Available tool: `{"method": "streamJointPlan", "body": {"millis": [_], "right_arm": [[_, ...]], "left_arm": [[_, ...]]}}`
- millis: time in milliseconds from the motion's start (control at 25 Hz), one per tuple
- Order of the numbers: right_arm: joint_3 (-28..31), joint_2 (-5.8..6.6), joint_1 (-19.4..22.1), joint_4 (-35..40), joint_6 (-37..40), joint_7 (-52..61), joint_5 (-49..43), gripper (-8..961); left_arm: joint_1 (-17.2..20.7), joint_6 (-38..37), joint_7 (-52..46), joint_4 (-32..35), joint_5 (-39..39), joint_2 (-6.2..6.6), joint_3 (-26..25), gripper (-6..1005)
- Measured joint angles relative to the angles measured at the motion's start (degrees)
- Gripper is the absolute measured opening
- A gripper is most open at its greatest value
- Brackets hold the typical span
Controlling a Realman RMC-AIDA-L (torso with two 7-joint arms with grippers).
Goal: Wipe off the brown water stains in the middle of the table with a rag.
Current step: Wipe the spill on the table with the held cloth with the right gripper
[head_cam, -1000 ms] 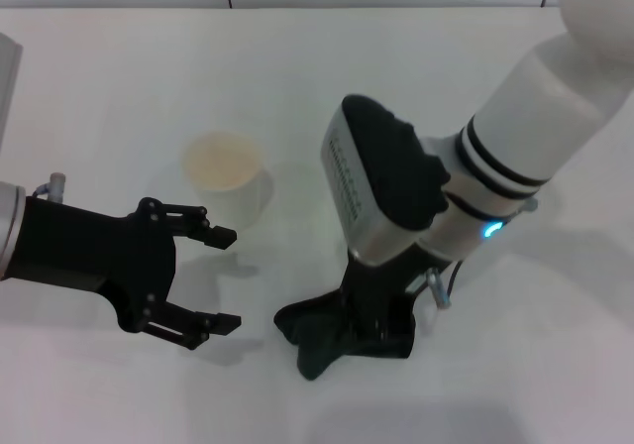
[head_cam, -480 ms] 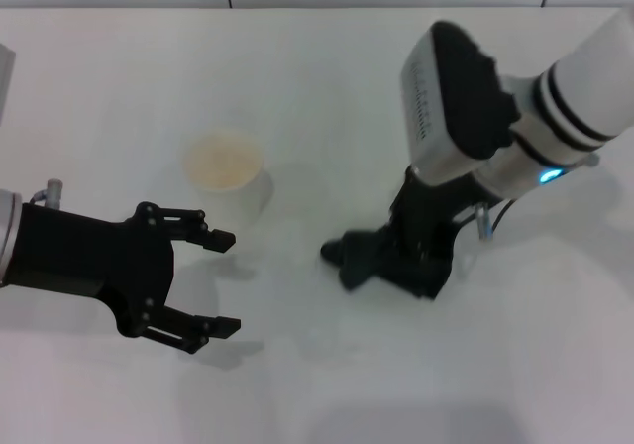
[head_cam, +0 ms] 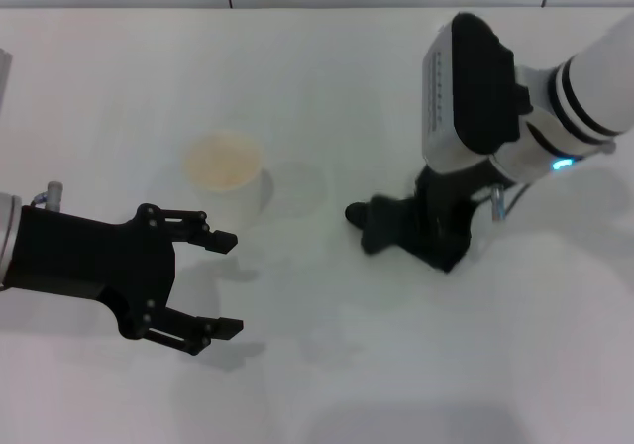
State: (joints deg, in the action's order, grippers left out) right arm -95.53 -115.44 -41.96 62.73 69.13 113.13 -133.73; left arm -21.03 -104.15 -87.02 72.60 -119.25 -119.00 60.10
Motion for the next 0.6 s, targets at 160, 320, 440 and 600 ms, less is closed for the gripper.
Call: {"method": "streamJointPlan", "body": {"millis": [160,320,440,600], "right_arm": [[-1.3,-0.37,-0.1,0.3,5.9,-0.4,2.1,88],[-3.2,-0.44,-0.1,1.1,10.5,-0.3,5.3,88],[-2.1,-0.11,1.3,3.6,11.9,-0.1,5.4,88],[4.1,0.13,4.2,7.2,15.8,-2.0,5.4,88]], "left_arm": [[0.1,0.0,0.1,-0.1,0.4,0.0,0.0,888],[0.2,0.0,0.4,-0.1,0.5,0.0,-0.1,888],[0.6,0.1,0.8,-0.1,0.6,0.0,-0.1,888],[0.9,0.3,1.4,-0.2,0.9,0.0,-0.3,888]]}}
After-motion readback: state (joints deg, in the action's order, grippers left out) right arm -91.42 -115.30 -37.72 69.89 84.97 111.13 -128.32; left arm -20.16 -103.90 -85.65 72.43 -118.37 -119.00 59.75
